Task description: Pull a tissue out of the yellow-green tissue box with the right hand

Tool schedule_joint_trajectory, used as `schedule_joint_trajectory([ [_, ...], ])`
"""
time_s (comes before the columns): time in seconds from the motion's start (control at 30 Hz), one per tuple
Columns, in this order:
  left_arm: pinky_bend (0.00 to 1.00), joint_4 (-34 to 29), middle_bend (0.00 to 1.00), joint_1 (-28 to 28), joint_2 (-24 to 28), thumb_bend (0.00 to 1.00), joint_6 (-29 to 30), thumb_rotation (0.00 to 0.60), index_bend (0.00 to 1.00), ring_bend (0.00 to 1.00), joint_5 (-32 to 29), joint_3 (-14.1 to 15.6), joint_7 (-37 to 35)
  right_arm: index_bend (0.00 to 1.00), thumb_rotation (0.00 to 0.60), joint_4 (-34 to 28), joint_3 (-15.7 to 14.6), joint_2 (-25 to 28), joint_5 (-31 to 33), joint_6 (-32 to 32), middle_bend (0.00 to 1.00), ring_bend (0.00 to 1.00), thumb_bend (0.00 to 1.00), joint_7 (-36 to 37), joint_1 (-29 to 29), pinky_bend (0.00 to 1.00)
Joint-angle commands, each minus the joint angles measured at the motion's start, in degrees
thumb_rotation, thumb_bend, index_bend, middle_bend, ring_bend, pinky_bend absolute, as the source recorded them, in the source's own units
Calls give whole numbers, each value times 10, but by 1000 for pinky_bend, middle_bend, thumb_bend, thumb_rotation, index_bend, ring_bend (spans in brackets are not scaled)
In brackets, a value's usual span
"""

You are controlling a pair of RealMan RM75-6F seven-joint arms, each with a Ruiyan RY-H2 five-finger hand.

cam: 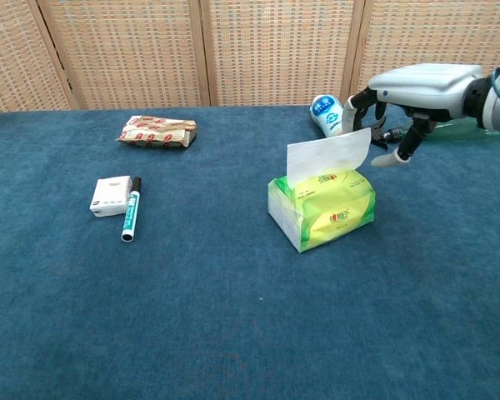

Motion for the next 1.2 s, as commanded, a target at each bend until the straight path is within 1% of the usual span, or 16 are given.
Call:
schedule_joint_trajectory([
  [0.03, 0, 1, 0, -1, 1, 0, -2, 600, 0, 0, -1, -1, -2, 515, 600, 23, -2, -23, 4, 4, 523, 388, 494, 4, 12, 423],
  [0.07, 0, 1, 0, -1, 1, 0, -3, 600, 0, 0, -2, -1, -3, 564, 600, 30, -3, -29, 4, 6, 560, 424, 542, 4, 15, 458],
  [0.13, 0, 1, 0, -2, 1, 0, -5, 600, 0, 0, -2, -1, -5, 627, 600, 41, -3, -39, 0, 15, 608, 470, 629, 6, 19, 498],
  [0.17, 0, 1, 0, -2, 2, 0, -6, 600, 0, 0, -3, -1, -5, 647, 600, 45, -3, -45, -4, 24, 624, 486, 662, 10, 20, 508],
  [0.23, 0, 2, 0, -2, 2, 0, -7, 600, 0, 0, -3, -1, -7, 654, 600, 47, -5, -48, -9, 37, 634, 496, 691, 19, 20, 511],
  [0.3, 0, 3, 0, -2, 2, 0, -7, 600, 0, 0, -3, -1, -8, 657, 600, 42, -5, -46, -13, 45, 640, 501, 709, 29, 19, 511],
  [0.43, 0, 3, 0, -2, 4, 0, -7, 600, 0, 0, -3, -1, -12, 659, 600, 13, -2, -25, -31, 83, 645, 503, 705, 56, 13, 511],
  [0.53, 0, 3, 0, -1, 4, 0, -6, 600, 0, 0, 0, 0, -14, 659, 600, -16, 13, -3, -39, 123, 645, 503, 709, 87, 6, 511],
  [0.63, 0, 1, 0, -1, 6, 0, -4, 600, 0, 0, 3, 1, -15, 659, 600, -44, 45, 17, -30, 173, 645, 503, 709, 129, -4, 511],
  [0.73, 0, -1, 0, 1, 7, 0, 0, 600, 0, 0, 6, 2, -17, 659, 600, -65, 81, 29, -3, 210, 646, 503, 706, 169, -14, 511],
  [0.8, 0, -2, 0, 2, 8, 0, 3, 600, 0, 0, 9, 2, -20, 658, 600, -81, 110, 35, 29, 227, 647, 503, 706, 198, -21, 511],
  [0.93, 0, -3, 0, 5, 11, 0, 9, 600, 0, 0, 15, 4, -27, 659, 600, -130, 161, 51, 109, 233, 648, 503, 720, 264, -39, 511],
  [0.97, 0, -3, 0, 6, 11, 0, 10, 600, 0, 0, 17, 5, -29, 658, 600, -143, 168, 58, 127, 227, 648, 503, 719, 275, -43, 511],
  [1.07, 0, -3, 0, 7, 12, 0, 14, 600, 0, 0, 23, 7, -33, 659, 600, -157, 173, 72, 167, 204, 648, 503, 720, 286, -52, 511],
  [1.2, 0, -3, 0, 9, 13, 0, 20, 600, 0, 0, 34, 11, -36, 659, 600, -139, 159, 74, 232, 133, 648, 503, 723, 288, -49, 511],
])
